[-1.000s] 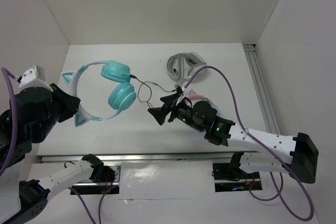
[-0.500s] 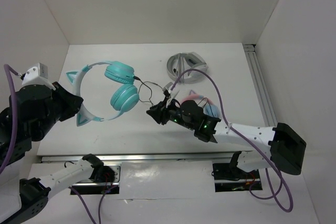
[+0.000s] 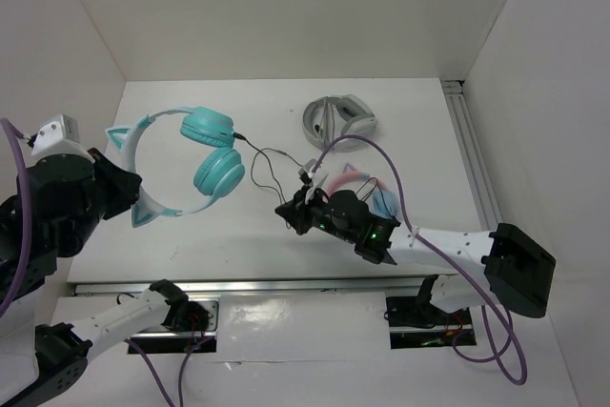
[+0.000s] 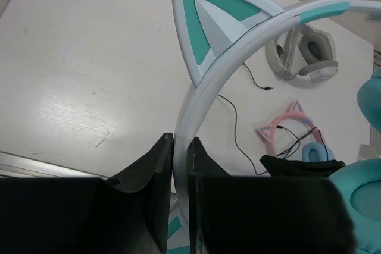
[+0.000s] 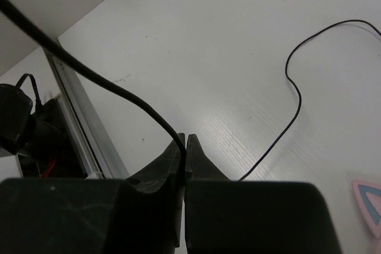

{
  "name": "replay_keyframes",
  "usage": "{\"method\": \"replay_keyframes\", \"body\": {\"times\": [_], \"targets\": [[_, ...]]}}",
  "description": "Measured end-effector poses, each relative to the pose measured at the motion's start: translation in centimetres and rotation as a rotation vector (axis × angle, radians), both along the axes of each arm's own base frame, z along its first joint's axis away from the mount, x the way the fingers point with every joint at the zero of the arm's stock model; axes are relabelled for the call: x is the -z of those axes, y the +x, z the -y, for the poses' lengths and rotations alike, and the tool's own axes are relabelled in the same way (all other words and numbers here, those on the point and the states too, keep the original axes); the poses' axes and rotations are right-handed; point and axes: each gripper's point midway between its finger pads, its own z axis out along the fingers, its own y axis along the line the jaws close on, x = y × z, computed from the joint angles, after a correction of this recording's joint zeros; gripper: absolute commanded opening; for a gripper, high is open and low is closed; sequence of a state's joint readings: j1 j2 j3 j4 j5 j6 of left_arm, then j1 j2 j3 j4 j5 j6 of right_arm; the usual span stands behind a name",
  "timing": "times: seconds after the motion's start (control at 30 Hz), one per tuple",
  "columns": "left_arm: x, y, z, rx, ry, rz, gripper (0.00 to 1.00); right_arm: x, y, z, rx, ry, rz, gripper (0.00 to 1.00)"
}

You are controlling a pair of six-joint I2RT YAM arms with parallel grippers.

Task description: Wrap the headphones

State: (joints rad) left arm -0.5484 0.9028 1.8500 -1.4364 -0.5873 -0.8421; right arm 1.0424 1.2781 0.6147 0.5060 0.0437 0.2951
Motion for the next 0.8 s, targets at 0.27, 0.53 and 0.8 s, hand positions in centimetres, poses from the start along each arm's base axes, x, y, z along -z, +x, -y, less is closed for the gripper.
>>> {"method": "replay_keyframes", "body": {"times": [0.27, 0.53, 0.8], "targets": [[5.3, 2.6, -0.8, -0.082, 0.184, -0.111, 0.00, -2.6, -1.3, 2.3, 0.184, -0.079, 0.054, 0.00], [15.0, 6.7, 4.6, 0.230, 0.360, -0.310, 0.00, -10.2, -2.0, 7.8, 0.501, -0.135, 0.163, 0.00], [15.5, 7.5, 6.1, 0.395, 0.483, -0.249, 0.00, -11.7, -0.8, 14.9, 0.742, -0.287, 0.249, 0.00]]}}
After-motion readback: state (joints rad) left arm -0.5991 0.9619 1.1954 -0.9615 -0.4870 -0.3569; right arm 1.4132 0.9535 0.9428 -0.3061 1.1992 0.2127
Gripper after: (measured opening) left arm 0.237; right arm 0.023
